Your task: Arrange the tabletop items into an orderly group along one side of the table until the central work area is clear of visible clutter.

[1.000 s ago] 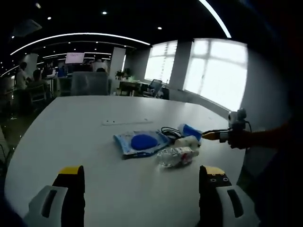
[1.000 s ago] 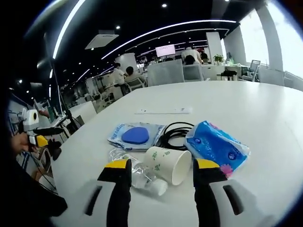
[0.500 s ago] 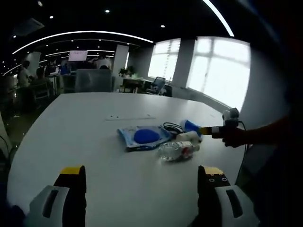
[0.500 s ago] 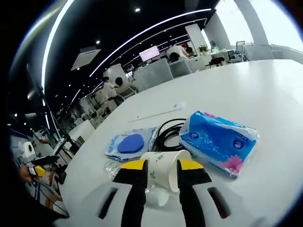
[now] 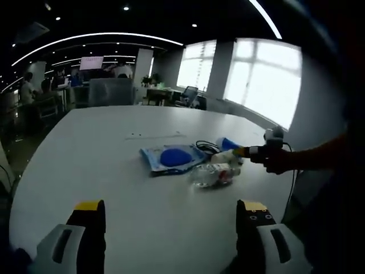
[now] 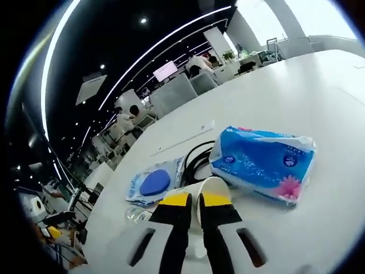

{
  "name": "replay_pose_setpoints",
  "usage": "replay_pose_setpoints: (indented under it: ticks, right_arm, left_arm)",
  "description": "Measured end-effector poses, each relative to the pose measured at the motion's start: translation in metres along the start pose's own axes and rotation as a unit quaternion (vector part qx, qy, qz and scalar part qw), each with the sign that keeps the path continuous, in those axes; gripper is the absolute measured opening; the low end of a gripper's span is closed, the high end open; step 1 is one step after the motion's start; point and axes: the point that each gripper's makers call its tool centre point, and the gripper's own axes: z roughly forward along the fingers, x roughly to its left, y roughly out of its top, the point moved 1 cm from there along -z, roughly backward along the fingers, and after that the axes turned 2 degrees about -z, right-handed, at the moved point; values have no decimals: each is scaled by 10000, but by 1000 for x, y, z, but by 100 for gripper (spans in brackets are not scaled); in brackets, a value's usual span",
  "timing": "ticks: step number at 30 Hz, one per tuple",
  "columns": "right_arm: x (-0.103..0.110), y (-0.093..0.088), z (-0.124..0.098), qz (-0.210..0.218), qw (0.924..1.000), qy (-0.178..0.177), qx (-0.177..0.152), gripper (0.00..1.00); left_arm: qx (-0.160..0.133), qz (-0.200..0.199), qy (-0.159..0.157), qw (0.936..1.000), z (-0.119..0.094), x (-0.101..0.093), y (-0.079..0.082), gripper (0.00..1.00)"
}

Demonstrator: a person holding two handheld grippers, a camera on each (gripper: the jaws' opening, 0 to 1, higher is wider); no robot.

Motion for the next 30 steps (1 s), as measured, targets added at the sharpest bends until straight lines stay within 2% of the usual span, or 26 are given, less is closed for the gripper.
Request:
replay_pose_setpoints:
  ticks: [6,11,16,19,20,21,27,30]
  right_arm:
    - [15,6,-3,48,9998,191,-90,0]
    - [30,12,-5,-115,9993,337,-139,0]
    - [54,21,-7,-786,9955,509,-167,0]
    - [68,21,-9,-1211,9910,568,-58,0]
    - [77,20,-11,-1620,9851,576,38,0]
    - [85,22,-11,-1809,9814,639,47,0]
    - [113,30,-7,-2234,9712,827,62,0]
    - [126,36,-1,-2510,9631,968,48,0]
  left_arm:
    - [3,45,-72,10000,4,7,1,93]
    - [-44,164,-133,9998,5,6,8,93]
    - [-66,273,-199,9994,6,10,11,95]
    - [-41,318,-224,9992,6,10,12,96]
    - [-55,361,-243,9990,6,11,14,96]
    - [-67,393,-244,9989,6,11,15,96]
    - [-68,442,-246,9987,6,16,19,97]
    - [-97,468,-281,9985,5,19,21,99]
